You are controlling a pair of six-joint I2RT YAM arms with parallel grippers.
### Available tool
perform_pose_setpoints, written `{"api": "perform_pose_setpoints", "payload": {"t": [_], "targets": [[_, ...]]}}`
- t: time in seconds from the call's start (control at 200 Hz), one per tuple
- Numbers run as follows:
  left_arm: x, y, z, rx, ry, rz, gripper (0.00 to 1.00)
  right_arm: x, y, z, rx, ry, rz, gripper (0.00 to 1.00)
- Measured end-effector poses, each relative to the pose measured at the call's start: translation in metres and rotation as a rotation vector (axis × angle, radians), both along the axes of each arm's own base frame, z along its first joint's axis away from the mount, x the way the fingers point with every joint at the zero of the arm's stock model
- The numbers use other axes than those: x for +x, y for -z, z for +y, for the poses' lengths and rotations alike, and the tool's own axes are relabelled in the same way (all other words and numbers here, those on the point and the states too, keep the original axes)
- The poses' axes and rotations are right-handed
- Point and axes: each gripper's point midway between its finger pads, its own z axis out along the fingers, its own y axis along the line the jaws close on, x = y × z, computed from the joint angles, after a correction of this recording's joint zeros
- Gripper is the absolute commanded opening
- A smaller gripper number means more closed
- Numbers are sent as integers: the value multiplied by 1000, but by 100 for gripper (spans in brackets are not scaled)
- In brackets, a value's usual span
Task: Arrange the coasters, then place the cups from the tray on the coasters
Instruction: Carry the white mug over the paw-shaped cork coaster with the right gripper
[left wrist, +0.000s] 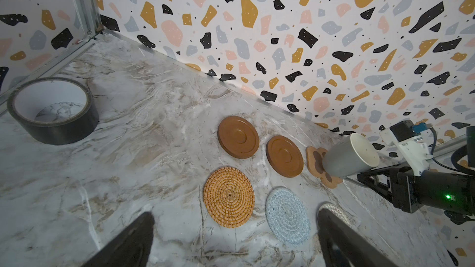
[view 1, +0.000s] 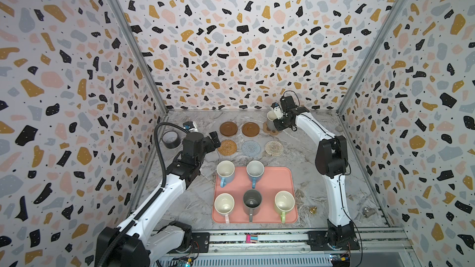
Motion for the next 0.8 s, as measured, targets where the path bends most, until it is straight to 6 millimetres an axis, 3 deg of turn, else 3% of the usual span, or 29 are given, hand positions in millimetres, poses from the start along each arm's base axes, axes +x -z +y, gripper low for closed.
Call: {"api": "perform_pose_setpoints", "payload": {"t": [0.185,0.38,0.796], "targets": [[-2,2,1,-10,-3,1,99,11,6,1,-3,-3,-4,8],[-5,2,1,-16,-5,0,99,8,16,-2,-12,1,25,8],[-6,0,2,-19,-6,-6,100,10,16,-4,-1,1,28,9]]}}
